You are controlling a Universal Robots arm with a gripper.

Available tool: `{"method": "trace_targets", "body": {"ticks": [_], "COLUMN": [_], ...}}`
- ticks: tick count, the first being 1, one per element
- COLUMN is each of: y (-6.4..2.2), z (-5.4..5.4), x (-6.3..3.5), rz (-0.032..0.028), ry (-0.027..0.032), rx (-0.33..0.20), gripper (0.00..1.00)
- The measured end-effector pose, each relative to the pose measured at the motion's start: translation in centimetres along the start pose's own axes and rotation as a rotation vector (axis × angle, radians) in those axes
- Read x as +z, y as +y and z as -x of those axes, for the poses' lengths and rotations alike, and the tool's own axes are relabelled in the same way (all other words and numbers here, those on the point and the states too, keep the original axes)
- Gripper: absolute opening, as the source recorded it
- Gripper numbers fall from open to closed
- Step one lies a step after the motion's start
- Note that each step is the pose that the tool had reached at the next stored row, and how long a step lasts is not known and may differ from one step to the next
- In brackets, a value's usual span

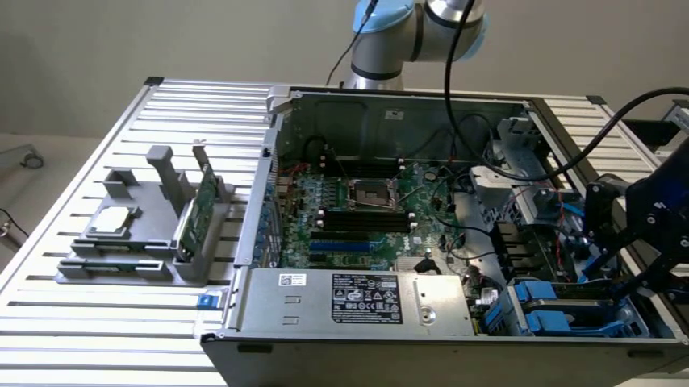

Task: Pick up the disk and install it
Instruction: 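Insert the first disk wire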

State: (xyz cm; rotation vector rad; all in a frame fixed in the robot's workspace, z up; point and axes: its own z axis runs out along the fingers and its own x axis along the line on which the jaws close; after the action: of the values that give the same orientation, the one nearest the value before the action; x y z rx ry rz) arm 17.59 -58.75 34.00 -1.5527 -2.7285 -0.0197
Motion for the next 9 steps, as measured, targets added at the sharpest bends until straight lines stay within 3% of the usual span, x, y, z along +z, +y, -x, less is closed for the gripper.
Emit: {"method": "trace_targets", "body": {"ticks": [9], "y": [0.07], "z": [-0.03], "x": [0.06], "rz": [0.0003], "ry": [-0.0003], "rx": [0.032], "gripper": [0.35]}}
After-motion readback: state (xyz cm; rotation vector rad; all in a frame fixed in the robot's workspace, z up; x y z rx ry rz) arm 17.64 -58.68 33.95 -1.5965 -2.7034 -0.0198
